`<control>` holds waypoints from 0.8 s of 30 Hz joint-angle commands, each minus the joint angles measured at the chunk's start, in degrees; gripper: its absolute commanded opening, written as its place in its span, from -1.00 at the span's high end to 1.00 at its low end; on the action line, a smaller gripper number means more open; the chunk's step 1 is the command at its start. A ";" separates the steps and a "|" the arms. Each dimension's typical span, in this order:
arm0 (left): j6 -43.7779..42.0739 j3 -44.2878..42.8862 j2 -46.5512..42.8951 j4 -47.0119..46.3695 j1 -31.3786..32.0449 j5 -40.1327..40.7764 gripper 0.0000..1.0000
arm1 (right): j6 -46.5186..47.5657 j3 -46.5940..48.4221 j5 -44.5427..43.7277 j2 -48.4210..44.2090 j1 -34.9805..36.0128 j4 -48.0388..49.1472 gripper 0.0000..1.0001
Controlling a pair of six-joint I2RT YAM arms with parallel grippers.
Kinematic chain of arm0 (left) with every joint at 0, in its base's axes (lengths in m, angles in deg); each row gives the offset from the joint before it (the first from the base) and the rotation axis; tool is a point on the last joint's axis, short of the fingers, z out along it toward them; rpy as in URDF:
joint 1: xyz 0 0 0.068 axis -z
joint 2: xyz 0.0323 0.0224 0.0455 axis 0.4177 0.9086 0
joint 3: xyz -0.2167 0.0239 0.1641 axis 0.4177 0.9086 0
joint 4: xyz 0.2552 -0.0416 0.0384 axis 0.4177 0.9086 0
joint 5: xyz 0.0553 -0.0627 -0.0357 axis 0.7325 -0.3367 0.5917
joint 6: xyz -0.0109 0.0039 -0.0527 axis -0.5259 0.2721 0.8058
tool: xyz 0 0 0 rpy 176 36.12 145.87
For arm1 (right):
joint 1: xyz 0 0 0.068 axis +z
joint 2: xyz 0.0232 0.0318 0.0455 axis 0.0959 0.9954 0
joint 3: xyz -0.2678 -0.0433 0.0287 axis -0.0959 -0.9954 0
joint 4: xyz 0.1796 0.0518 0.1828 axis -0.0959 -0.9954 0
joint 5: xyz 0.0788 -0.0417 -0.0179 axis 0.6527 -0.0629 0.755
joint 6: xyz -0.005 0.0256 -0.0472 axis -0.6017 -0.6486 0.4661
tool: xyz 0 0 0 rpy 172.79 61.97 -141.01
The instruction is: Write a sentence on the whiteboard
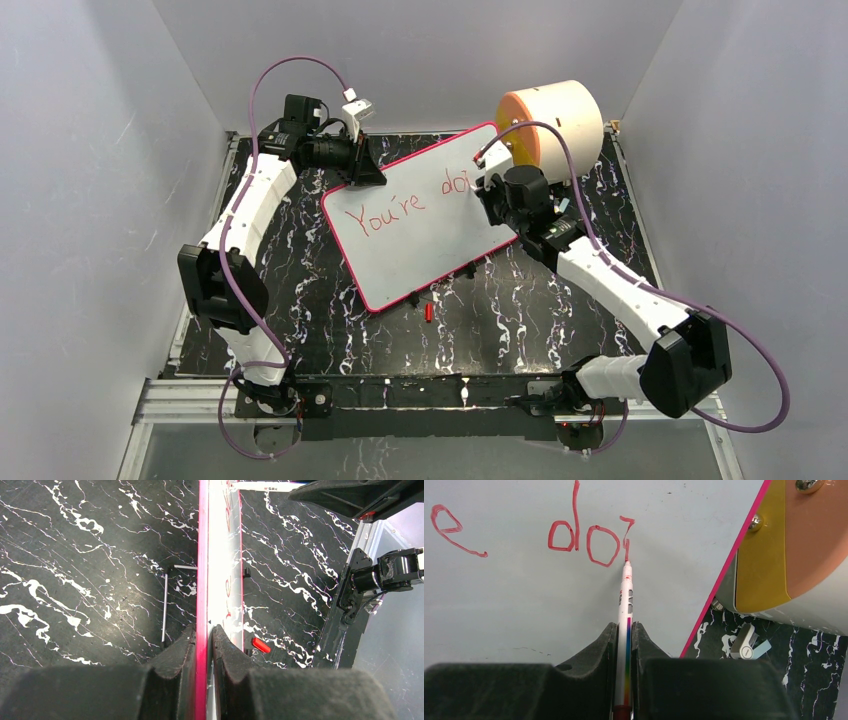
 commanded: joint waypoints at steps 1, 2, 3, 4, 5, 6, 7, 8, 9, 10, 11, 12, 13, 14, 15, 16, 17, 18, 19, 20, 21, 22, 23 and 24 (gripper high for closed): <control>-3.31 1.69 2.22 7.84 3.27 3.20 1.00 | -0.57 0.08 -1.73 -2.99 -0.48 3.60 1.00; -3.31 1.76 2.14 7.81 3.29 3.20 1.00 | -0.56 0.10 -1.98 -3.13 -0.61 4.16 1.00; -3.30 1.78 2.13 7.83 3.32 3.20 1.00 | -0.58 0.10 -1.93 -3.39 -0.78 4.80 1.00; -3.34 1.79 2.13 7.84 3.32 3.21 1.00 | -0.57 0.17 -1.87 -3.43 -0.83 5.24 1.00; -3.30 1.80 2.16 7.78 3.26 3.21 1.00 | -0.62 0.36 -1.80 -3.38 -0.98 5.57 1.00; -3.30 1.74 2.21 7.83 3.27 3.21 1.00 | -0.57 0.51 -1.70 -3.15 -1.05 5.63 1.00; -3.30 1.74 2.17 7.84 3.29 3.21 1.00 | -0.54 0.77 -1.61 -2.97 -1.05 5.68 1.00; -3.32 1.76 2.27 7.84 3.25 3.16 1.00 | -0.48 0.95 -1.50 -2.66 -1.20 5.68 1.00; -3.30 1.79 2.30 7.81 3.32 3.12 1.00 | -0.50 1.06 -1.29 -2.42 -1.25 5.67 1.00; -3.30 1.76 2.27 7.83 3.35 3.16 1.00 | -0.57 1.11 -1.08 -2.30 -1.23 5.64 1.00; -3.30 1.71 2.25 7.84 3.34 3.20 1.00 | -0.56 1.15 -0.89 -2.03 -1.28 6.43 1.00; -3.30 1.73 2.19 7.84 3.40 3.20 1.00 | -0.59 1.27 -0.62 -1.79 -1.30 7.16 1.00; -3.38 1.79 2.14 7.84 3.35 3.20 1.00 | -0.57 1.39 -0.48 -1.49 -1.38 7.26 1.00; -3.38 1.78 2.13 7.83 3.39 3.21 1.00 | -0.56 1.54 -0.42 -1.22 -1.37 7.46 1.00; -3.39 1.75 2.13 7.84 3.39 3.21 1.00 | -0.63 1.63 -0.25 -1.15 -1.46 7.65 1.00; -3.39 1.77 2.13 7.84 3.40 3.21 1.00 | -0.65 1.68 -0.08 -1.00 -1.45 7.85 1.00; -3.39 1.77 2.14 7.84 3.42 3.21 1.00 | -0.66 1.81 0.04 -0.92 -1.46 7.98 1.00; -3.39 1.78 2.19 7.84 3.42 3.21 1.00 | -0.65 1.97 0.18 -0.76 -1.51 7.98 1.00; -3.39 1.78 2.17 7.84 3.42 3.21 1.00 | -0.65 2.22 0.19 -0.56 -1.56 7.91 1.00; -3.39 1.78 2.21 7.84 3.42 3.21 1.00 | -0.65 2.29 0.20 -0.46 -1.62 8.08 1.00; -3.39 1.77 2.21 7.84 3.41 3.07 1.00 | -0.65 2.30 0.20 -0.28 -1.63 8.21 1.00; -3.39 1.78 2.17 7.84 3.42 3.03 1.00 | -0.65 2.30 0.18 -0.10 -1.68 8.29 1.00; -3.39 1.76 2.21 7.84 3.42 3.07 1.00 | -0.71 2.30 0.19 0.06 -1.77 8.33 1.00; -3.39 1.78 2.21 7.84 3.42 3.06 1.00 | -0.72 2.30 0.22 0.21 -1.75 8.48 1.00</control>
